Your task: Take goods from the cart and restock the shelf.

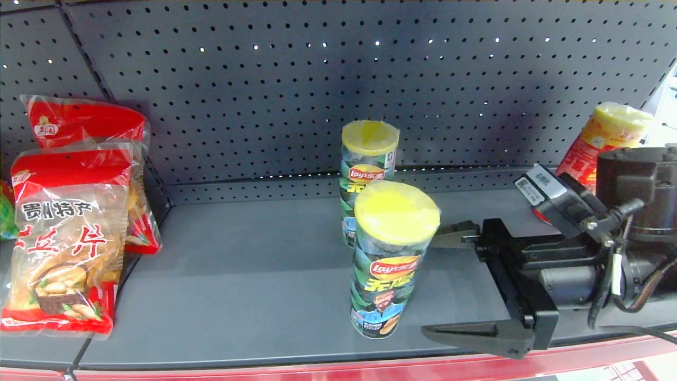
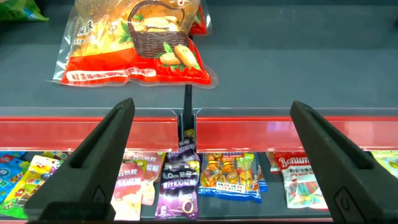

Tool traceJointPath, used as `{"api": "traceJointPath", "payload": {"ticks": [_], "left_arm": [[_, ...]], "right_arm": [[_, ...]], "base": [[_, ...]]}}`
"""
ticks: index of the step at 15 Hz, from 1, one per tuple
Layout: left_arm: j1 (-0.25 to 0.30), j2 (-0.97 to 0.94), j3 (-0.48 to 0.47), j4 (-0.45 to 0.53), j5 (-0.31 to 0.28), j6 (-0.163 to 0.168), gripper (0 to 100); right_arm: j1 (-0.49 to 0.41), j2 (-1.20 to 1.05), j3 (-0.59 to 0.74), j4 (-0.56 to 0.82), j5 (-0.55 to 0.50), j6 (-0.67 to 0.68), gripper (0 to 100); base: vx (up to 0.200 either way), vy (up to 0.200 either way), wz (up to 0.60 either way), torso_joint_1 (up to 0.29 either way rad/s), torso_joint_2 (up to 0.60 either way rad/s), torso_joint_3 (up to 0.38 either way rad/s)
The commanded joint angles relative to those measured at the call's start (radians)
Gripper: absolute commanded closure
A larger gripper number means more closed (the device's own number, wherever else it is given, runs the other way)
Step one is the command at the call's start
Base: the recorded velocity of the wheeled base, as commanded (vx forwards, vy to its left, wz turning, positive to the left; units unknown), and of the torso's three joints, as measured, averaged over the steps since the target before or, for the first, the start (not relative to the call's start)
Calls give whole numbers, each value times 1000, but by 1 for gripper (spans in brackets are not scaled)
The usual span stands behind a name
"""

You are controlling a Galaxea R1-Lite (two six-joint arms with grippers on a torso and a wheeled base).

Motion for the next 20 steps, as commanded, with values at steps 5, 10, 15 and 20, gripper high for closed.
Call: {"api": "traceJointPath", "payload": {"ticks": [5,10,15,20], "left_arm": [[1,1,-1,0,0,-2,0],[-1,1,0,0,0,-2,0],[1,1,0,0,0,-2,0],[-1,1,-1,0,1,-2,0]], "right_arm": [[19,-3,-8,-1,9,-5,0],[19,-26,11,1,9,-5,0],[19,-26,29,1,6,-2,0],[-69,-9,68,1,-34,15,0]], "base": [[0,0,0,0,0,0],[0,0,0,0,0,0],[0,0,0,0,0,0],[0,0,0,0,0,0]]}}
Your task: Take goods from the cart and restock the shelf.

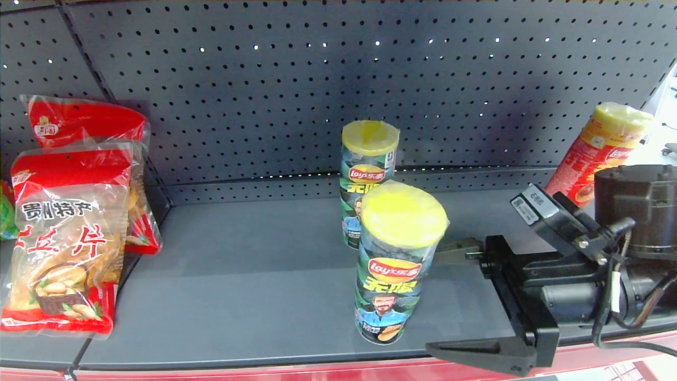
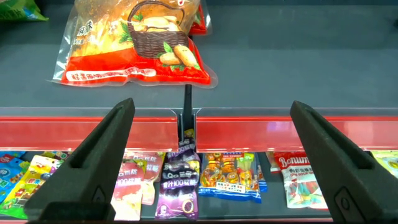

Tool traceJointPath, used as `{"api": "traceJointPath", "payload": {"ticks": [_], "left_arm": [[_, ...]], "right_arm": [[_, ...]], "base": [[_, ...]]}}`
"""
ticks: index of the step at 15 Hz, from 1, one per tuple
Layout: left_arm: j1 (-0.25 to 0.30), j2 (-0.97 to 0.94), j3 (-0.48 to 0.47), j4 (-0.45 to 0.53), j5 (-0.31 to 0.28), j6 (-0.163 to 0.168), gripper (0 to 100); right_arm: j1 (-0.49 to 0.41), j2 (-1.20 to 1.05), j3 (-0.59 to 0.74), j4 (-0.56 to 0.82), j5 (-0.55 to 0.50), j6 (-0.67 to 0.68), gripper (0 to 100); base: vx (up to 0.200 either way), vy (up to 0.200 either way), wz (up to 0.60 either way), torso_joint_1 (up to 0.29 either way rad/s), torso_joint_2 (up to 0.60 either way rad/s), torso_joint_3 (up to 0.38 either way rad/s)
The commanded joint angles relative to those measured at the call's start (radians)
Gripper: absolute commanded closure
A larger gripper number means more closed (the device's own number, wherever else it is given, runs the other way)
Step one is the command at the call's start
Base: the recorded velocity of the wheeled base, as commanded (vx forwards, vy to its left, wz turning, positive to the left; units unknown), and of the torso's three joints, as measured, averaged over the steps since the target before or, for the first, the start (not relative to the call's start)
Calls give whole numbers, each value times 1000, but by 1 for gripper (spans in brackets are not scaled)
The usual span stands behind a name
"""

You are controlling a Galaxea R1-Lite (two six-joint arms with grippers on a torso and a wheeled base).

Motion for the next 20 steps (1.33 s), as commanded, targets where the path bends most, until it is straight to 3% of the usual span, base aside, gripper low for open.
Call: {"api": "traceJointPath", "payload": {"ticks": [1,6,9,11,14,16,18,20], "left_arm": [[1,1,-1,0,0,0,0],[1,1,-1,0,0,0,0],[1,1,0,0,0,0,0],[1,1,0,0,0,-2,0],[1,1,0,0,0,-2,0],[1,1,-1,0,0,-2,0],[0,1,-1,0,0,0,0],[0,1,0,0,0,-2,0]], "right_arm": [[-66,-9,16,1,-11,-3,0],[-126,-128,110,1,-11,-2,0],[-194,-300,105,4,-32,1,0],[-292,-559,121,18,-55,52,0],[-349,-859,150,44,-240,256,0],[-421,-1012,202,69,-368,314,0],[-464,-1191,390,70,-529,307,0],[-568,-1328,605,59,-560,288,0]], "base": [[0,0,0,0,0,0],[0,0,0,0,0,0],[0,0,0,0,0,0],[0,0,0,0,0,0],[0,0,0,0,0,0],[0,0,0,0,0,0],[0,0,0,0,0,0],[0,0,0,0,0,0]]}}
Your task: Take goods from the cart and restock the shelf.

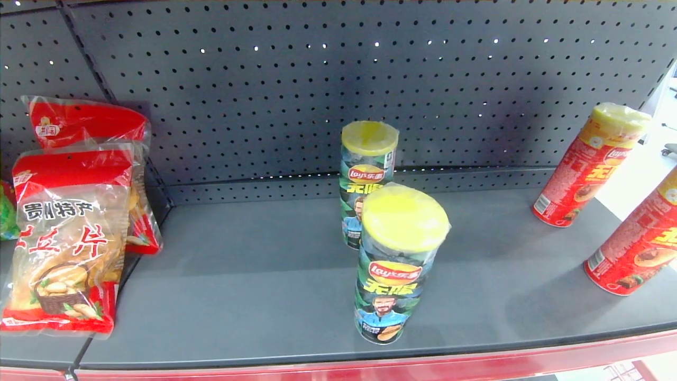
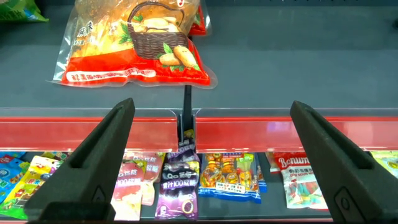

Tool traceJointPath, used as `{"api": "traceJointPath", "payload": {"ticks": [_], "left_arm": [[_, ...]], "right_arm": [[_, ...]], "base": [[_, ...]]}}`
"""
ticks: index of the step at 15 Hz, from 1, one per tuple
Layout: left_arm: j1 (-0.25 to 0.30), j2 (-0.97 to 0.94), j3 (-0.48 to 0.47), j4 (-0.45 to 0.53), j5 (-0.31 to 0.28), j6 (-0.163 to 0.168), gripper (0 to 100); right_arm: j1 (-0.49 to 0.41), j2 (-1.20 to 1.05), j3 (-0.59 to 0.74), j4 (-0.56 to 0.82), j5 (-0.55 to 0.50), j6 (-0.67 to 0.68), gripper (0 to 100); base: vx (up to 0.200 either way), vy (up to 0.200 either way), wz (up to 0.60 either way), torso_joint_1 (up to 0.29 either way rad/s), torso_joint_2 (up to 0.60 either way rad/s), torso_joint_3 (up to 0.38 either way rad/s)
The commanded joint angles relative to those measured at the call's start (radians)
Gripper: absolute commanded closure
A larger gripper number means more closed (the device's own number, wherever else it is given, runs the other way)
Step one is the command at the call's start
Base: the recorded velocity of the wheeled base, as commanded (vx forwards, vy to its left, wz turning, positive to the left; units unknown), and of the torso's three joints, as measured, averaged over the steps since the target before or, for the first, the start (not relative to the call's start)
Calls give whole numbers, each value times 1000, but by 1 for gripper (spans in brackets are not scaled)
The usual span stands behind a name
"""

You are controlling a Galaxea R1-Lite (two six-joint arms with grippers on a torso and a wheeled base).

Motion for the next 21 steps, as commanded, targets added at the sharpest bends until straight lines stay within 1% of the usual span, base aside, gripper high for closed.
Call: {"api": "traceJointPath", "payload": {"ticks": [1,3,5,7,8,12,13,14,15,16,18,19,20,21], "left_arm": [[1,1,1,0,2,1,0],[-1,1,1,0,0,1,0],[1,1,1,0,0,-1,0],[-1,1,1,0,0,1,0],[-1,1,0,0,0,-1,0],[1,1,1,0,0,-1,0],[1,1,1,0,0,-1,0],[-1,1,1,0,0,-1,0],[1,1,0,0,0,-1,0],[1,1,1,0,0,-1,0],[1,1,1,0,0,1,0],[1,1,0,0,0,1,0],[1,1,1,0,0,1,0],[1,1,1,0,0,1,0]], "right_arm": [[-138,-310,292,-1,-95,-23,0],[-143,-336,294,85,-174,-52,0],[-143,-350,294,206,-223,-22,0],[-125,-381,294,286,-256,15,0],[-111,-416,289,312,-271,17,0],[-111,-416,288,308,-279,23,0],[-111,-414,274,346,-358,14,0],[-111,-414,274,345,-424,-2,0],[-111,-414,274,338,-432,-8,0],[-111,-414,272,341,-414,-9,0],[-111,-414,291,363,-233,-28,0],[-111,-414,288,369,-271,1,0],[-111,-414,291,363,-276,27,0],[-111,-414,292,360,-276,26,0]], "base": [[0,0,0,0,0,0],[0,0,0,0,0,0],[0,0,0,0,0,0],[0,0,0,4,-4,28],[0,0,0,0,0,0],[0,0,0,0,0,0],[0,0,0,0,0,0],[0,0,0,0,0,0],[0,0,0,0,0,0],[0,0,0,0,0,0],[0,0,0,0,0,0],[0,0,0,0,0,0],[0,0,0,0,0,0],[0,0,0,0,0,0]]}}
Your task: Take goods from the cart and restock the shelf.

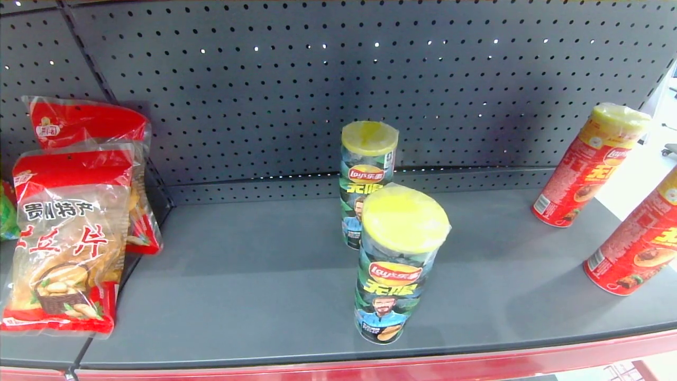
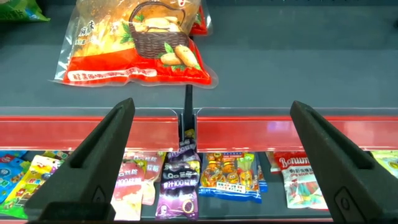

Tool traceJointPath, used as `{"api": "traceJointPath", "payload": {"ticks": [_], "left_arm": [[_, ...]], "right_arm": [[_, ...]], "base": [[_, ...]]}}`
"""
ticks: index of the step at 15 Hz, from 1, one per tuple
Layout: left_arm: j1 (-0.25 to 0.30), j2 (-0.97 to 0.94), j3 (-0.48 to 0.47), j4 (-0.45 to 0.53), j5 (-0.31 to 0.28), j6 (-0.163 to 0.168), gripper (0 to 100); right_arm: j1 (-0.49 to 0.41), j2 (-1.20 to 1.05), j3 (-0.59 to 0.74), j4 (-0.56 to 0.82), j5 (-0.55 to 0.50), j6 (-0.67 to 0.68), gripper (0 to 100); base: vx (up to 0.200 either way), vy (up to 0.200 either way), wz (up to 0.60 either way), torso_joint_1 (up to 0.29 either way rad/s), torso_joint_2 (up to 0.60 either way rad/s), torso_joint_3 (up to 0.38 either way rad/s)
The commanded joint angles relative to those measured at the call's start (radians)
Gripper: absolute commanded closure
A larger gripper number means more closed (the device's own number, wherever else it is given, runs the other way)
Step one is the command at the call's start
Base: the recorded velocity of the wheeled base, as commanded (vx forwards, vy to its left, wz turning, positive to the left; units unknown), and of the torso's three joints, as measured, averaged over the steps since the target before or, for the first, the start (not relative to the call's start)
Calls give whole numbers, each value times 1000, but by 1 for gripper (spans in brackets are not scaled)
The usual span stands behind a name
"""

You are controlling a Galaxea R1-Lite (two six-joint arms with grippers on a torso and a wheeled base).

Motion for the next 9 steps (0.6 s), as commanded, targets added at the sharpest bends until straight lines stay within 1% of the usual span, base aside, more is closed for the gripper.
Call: {"api": "traceJointPath", "payload": {"ticks": [1,9], "left_arm": [[0,1,0,0,1,0,0],[0,2,0,0,1,0,0]], "right_arm": [[0,3,5,5,-3,2,0],[-1,3,2,8,-11,-1,0]], "base": [[0,0,0,0,0,0],[0,0,0,0,0,0]]}}
